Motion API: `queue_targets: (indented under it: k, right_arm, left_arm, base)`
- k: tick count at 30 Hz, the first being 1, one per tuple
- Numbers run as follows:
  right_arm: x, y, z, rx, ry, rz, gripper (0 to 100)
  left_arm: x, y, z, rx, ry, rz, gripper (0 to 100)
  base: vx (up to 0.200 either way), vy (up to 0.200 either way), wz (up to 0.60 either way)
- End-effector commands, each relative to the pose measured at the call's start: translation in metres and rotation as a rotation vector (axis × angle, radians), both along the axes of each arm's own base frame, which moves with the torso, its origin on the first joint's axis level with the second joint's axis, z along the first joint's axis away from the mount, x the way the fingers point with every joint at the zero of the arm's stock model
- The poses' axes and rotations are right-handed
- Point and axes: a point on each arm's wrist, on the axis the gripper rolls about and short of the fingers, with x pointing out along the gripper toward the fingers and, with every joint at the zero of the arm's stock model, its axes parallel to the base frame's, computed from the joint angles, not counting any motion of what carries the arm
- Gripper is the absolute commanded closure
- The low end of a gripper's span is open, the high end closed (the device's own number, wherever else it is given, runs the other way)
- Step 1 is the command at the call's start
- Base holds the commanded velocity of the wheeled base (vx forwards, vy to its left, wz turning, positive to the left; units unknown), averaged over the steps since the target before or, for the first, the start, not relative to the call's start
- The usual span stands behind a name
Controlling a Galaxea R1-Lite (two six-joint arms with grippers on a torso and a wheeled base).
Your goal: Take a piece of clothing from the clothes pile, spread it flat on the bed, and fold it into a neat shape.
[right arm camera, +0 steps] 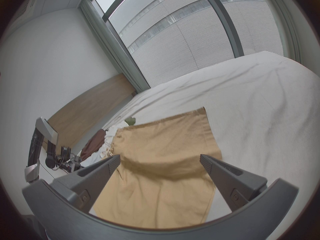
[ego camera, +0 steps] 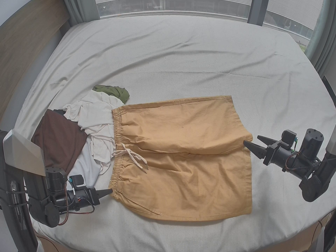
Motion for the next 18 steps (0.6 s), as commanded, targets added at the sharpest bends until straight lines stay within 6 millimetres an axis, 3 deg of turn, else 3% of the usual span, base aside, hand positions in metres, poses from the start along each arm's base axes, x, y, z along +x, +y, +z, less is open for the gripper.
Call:
queue_targets:
  k: [1,6,18]
  right_arm:
    - [-0.008,-0.001,-0.029,-0.043,0.118,0.005,0]
    - [-0.026,-0.009,-0.055,-0.141,0.253,0.011,0]
    - [-0.063,-0.017,-0.078,-0.215,0.497,0.032,0]
  left_arm:
    - [-0.002,0.001,0.009,-0.001,-0.026,0.003,100]
    - [-0.002,-0.002,0.007,0.000,-0.021,-0.008,100]
    - [-0.002,-0.002,0.007,0.008,-0.026,-0.013,100]
  base:
    - [0.000,0.000,0.00]
    - [0.000,0.000,0.00]
    - [0.000,0.000,0.00]
